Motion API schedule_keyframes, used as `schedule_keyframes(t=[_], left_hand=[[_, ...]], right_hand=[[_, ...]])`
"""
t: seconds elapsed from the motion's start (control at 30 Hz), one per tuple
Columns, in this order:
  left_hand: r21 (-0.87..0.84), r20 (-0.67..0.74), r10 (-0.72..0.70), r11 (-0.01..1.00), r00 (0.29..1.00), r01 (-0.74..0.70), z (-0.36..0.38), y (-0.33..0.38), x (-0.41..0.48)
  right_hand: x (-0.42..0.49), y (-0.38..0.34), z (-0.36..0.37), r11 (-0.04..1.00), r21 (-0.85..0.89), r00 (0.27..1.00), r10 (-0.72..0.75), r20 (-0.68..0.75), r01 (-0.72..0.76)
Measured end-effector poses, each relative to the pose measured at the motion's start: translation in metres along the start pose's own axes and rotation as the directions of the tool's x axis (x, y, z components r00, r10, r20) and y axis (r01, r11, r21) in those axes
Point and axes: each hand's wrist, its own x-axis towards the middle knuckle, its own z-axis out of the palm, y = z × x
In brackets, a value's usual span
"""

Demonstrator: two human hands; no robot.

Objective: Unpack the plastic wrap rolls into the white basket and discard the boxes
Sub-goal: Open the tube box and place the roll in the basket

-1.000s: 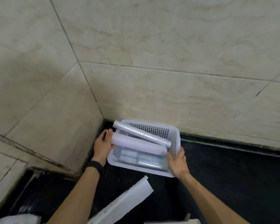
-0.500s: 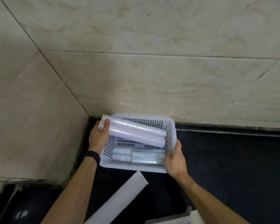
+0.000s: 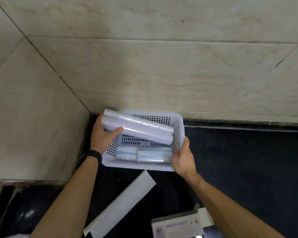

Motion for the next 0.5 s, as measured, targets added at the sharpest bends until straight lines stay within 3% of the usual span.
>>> schedule_keyframes(t=[0.1,0.27,0.37,0.5], left_hand=[[0.070,-0.028,0.007,0.998,1.000,-0.005,0.003,0.007,0.000],[0.386,-0.157,0.088,0.922,0.984,-0.021,0.015,0.026,-0.026],[0.508,-0.137,0.177,0.857,0.975,-0.084,0.026,0.037,-0.057],[0.524,-0.057,0.255,0.831,0.965,-0.189,0.041,0.040,-0.101]], right_hand=[[-0.002,-0.002,-0.002,0.999,-0.035,1.000,0.013,0.016,-0.012],[-0.002,-0.010,-0.008,0.982,-0.181,0.996,0.063,0.061,-0.051],[-0.001,-0.013,-0.013,0.978,-0.205,0.991,0.071,0.112,-0.047],[0.001,-0.008,-0.027,0.970,-0.241,0.979,0.070,0.189,-0.023]])
